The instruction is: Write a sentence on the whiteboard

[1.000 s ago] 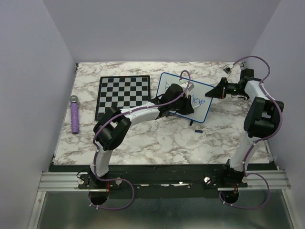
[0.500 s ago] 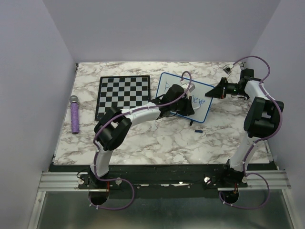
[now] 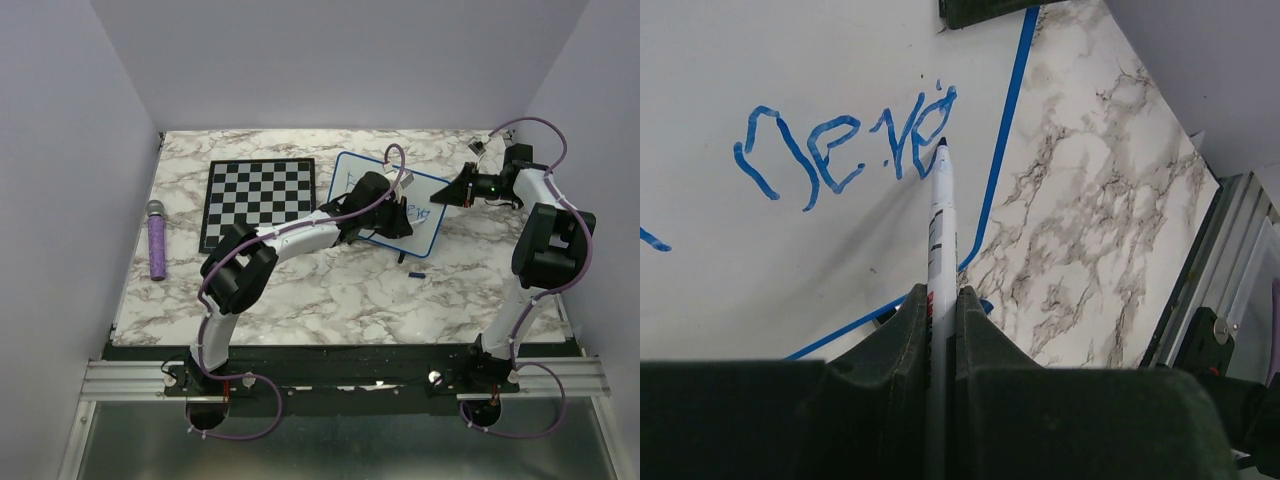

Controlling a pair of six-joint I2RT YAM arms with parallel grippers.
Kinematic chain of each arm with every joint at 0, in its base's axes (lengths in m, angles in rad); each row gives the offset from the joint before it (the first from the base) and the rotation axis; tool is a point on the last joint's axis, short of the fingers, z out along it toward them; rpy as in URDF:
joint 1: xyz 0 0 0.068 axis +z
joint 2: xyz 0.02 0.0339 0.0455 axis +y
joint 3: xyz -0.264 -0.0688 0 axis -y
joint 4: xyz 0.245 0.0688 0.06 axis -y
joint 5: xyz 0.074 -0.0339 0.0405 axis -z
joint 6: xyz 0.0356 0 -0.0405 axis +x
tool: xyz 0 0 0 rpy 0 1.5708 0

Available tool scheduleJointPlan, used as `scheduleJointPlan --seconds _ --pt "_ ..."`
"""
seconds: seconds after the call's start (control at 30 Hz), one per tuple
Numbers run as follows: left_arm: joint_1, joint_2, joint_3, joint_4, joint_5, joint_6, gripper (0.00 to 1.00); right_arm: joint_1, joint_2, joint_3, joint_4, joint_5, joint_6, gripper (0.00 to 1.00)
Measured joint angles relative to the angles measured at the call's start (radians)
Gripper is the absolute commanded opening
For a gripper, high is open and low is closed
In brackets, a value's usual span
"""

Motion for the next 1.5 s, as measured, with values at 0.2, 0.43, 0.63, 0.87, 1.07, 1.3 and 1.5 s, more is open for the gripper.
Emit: scheduleJointPlan --seconds 0.2,0.43,0.63,0.87,1.07,1.3,1.5 --pt "0.000 -0.026 -0.032 0.010 0.009 0.000 0.00 0.000 0.000 0.000 -0.001 0.000 0.000 0.01" --pt "0.003 -0.170 -0.096 0.017 0.019 0.009 0.00 0.002 0.000 0.002 -0.002 0.000 -0.001 0.01" --pt "0.020 -0.288 -0.165 0.036 0.024 0.023 0.00 0.002 0.000 0.006 -0.003 0.000 -0.002 0.01" --pt "0.042 -0.306 -0.241 0.049 0.027 0.026 0.00 0.002 0.000 0.008 -0.004 0.001 -0.002 0.00" --pt "0.028 -0.315 -0.334 0.087 0.040 0.027 0.00 0.002 0.000 0.009 -0.004 0.001 -0.002 0.01" --pt "0.017 -0.357 -0.425 0.123 0.047 0.027 0.00 0.002 0.000 0.009 -0.004 0.000 -0.003 0.01" --pt "0.014 -0.363 -0.444 0.180 0.046 0.025 0.00 0.002 0.000 0.009 -0.004 0.000 -0.003 0.00"
